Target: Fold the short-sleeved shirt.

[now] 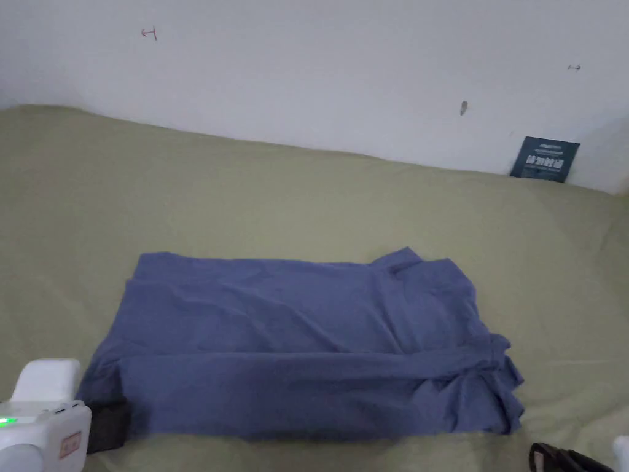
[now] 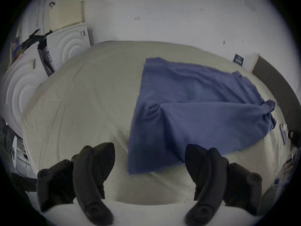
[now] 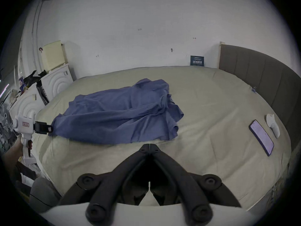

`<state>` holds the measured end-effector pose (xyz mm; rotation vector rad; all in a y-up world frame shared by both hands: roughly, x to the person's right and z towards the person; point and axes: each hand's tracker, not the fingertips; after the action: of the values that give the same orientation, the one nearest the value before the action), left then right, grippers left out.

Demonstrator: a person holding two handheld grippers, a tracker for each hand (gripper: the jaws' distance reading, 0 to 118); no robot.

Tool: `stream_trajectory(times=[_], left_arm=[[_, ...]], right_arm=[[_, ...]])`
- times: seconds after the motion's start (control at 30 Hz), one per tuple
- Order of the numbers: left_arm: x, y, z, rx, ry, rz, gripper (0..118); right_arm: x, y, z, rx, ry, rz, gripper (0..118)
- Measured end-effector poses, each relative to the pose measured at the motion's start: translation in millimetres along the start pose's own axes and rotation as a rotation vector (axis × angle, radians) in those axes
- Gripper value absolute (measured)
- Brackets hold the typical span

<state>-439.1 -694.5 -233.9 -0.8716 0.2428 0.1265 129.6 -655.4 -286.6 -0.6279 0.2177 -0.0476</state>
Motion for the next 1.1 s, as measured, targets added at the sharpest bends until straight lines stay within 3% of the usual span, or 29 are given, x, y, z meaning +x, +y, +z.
stream_trajectory(times=[0.1,0.13,0.17,0.2,0.23,0.27,0.3,0.33,0.37,0.4,0.53,0.57,0.6,0.63,0.67,0.77,0.87,1.1], left_arm=[[2,-3,-10,-0.04,0.0,0.013,92],[-1,-2,-11,-0.033,0.001,0.026,86],[-1,-6,-8,-0.012,-0.005,0.043,60],[-1,-8,-6,0.018,0.009,0.039,24],[-1,-12,-4,0.06,0.003,0.036,7],[0,-14,2,0.071,-0.006,0.037,7],[4,-10,5,0.059,-0.008,0.025,7],[5,-8,4,0.045,-0.009,0.002,7],[5,-10,3,0.046,-0.013,-0.005,7],[3,-4,4,0.049,-0.015,-0.011,7],[-2,-2,2,0.031,-0.035,0.022,7],[-3,-3,1,0.027,-0.038,0.024,7],[-4,-5,1,0.026,-0.039,0.029,7],[-5,-6,0,0.02,-0.044,0.036,7],[-5,-3,-2,0.016,-0.047,0.042,7],[-8,-5,-1,0.014,-0.064,0.064,7],[-16,-5,-3,0.019,-0.079,0.105,7],[-24,-4,24,0.097,-0.123,0.043,7]], right_arm=[[8,2,-14,-0.022,-0.016,-0.002,0],[10,3,-22,-0.039,-0.025,0.004,0],[13,5,-28,-0.056,-0.031,0.007,0],[15,7,-34,-0.064,-0.019,0.008,0],[18,10,-42,-0.085,0.004,0.008,0],[21,14,-51,-0.11,0.009,0.011,2],[23,17,-59,-0.126,0.009,0.018,16],[26,21,-73,-0.167,0.023,0.009,46],[30,24,-87,-0.186,0.013,-0.001,90],[33,25,-99,-0.198,0.021,-0.008,102],[46,29,-142,-0.238,0.019,-0.064,96],[48,28,-147,-0.227,0.027,-0.071,87],[49,28,-149,-0.223,0.031,-0.072,66],[49,28,-152,-0.225,0.031,-0.071,32],[49,28,-155,-0.241,0.039,-0.068,8],[45,28,-145,-0.245,0.039,-0.071,7],[39,31,-129,-0.195,0.022,-0.01,7],[31,43,-75,-0.149,0.001,-0.015,7]])
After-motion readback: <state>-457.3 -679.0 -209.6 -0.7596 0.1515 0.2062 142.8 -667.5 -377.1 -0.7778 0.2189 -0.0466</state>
